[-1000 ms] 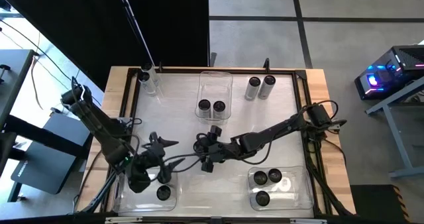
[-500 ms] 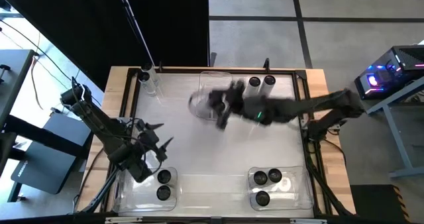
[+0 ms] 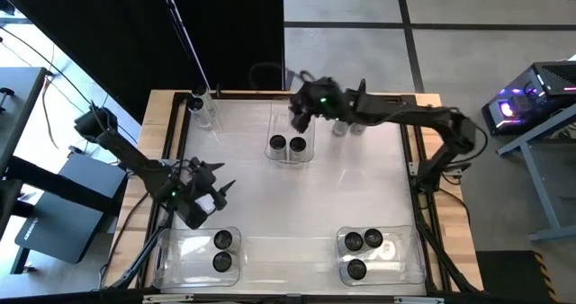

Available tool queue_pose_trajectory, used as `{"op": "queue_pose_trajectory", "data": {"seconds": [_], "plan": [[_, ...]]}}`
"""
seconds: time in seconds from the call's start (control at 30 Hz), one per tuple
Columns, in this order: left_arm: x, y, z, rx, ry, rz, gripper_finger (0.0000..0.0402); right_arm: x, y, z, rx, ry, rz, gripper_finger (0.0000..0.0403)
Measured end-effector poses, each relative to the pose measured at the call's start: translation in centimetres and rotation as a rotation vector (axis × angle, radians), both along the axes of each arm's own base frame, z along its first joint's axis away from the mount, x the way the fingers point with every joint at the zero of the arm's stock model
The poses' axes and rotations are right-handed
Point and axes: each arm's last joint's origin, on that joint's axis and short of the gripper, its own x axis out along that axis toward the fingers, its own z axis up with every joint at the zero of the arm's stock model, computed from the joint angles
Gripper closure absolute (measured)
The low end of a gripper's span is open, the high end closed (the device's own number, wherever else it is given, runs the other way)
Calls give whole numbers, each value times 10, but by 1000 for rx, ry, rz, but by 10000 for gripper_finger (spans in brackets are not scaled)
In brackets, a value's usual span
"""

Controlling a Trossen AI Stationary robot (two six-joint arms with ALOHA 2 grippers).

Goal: Sort soda cans
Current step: Put the white yellow soda can into the top middle transparent bin

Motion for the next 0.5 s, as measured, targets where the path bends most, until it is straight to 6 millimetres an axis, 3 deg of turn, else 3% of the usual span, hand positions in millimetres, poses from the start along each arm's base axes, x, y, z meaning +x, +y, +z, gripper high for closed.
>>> {"op": "queue_pose_trajectory", "data": {"seconds": [0.23,0.37,0.5], "plan": [[15,3,3,52,-42,-11,80,24,3,-45,23,132,49,158],[22,6,6,88,-33,-10,80,17,5,-73,32,175,25,158],[25,9,6,97,-16,-16,80,0,5,-81,37,91,2,158]]}}
